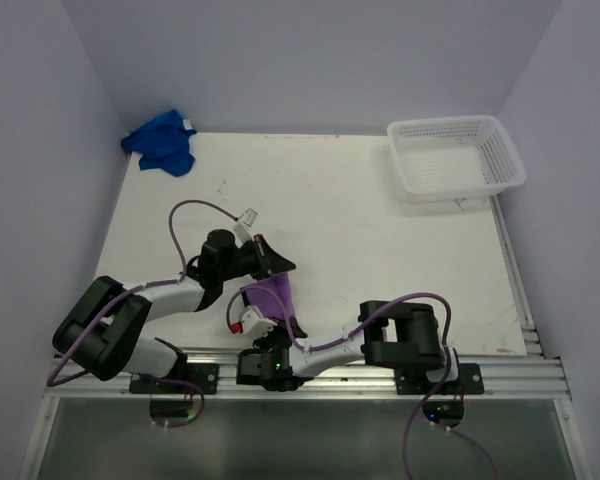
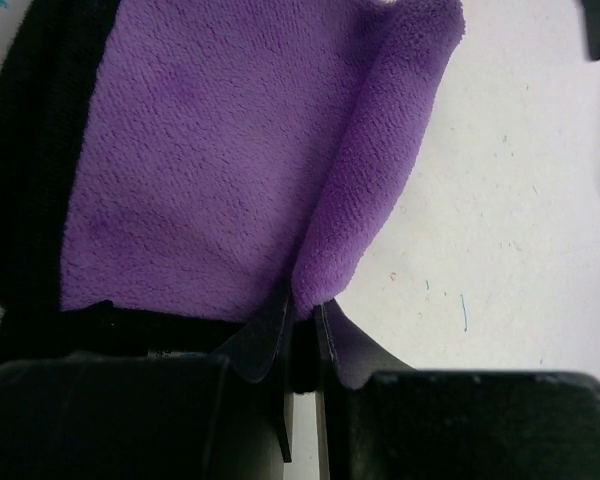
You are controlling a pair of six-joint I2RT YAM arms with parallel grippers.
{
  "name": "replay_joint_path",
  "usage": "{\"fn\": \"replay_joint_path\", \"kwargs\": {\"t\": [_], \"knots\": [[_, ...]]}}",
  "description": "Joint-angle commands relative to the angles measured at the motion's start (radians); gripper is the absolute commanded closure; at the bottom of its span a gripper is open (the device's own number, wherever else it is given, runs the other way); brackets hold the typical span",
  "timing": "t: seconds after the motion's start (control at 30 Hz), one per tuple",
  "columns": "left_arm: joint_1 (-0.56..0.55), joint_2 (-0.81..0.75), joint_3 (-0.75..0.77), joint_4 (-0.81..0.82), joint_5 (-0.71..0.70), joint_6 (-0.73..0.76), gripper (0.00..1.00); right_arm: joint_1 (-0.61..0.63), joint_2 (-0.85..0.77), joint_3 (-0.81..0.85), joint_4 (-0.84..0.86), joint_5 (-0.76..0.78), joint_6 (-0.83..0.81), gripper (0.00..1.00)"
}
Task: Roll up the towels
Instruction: Roll the towel
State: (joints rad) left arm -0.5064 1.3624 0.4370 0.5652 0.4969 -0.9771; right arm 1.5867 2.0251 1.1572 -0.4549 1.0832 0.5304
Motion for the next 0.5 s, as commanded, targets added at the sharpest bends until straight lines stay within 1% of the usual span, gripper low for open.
{"fn": "replay_joint_path", "kwargs": {"t": [0.0, 0.27, 0.47], "knots": [[-0.012, 0.068, -0.04, 0.128, 0.029, -0.026, 1.0, 0.007, 0.029, 0.007, -0.01, -0.032, 0.033, 1.0], [-0.021, 0.243, -0.092, 0.213, 0.045, -0.026, 1.0, 0.007, 0.027, 0.004, -0.011, -0.031, 0.034, 1.0], [-0.024, 0.282, -0.145, 0.194, -0.021, 0.012, 1.0, 0.007, 0.03, 0.01, -0.028, -0.029, 0.055, 1.0]]}}
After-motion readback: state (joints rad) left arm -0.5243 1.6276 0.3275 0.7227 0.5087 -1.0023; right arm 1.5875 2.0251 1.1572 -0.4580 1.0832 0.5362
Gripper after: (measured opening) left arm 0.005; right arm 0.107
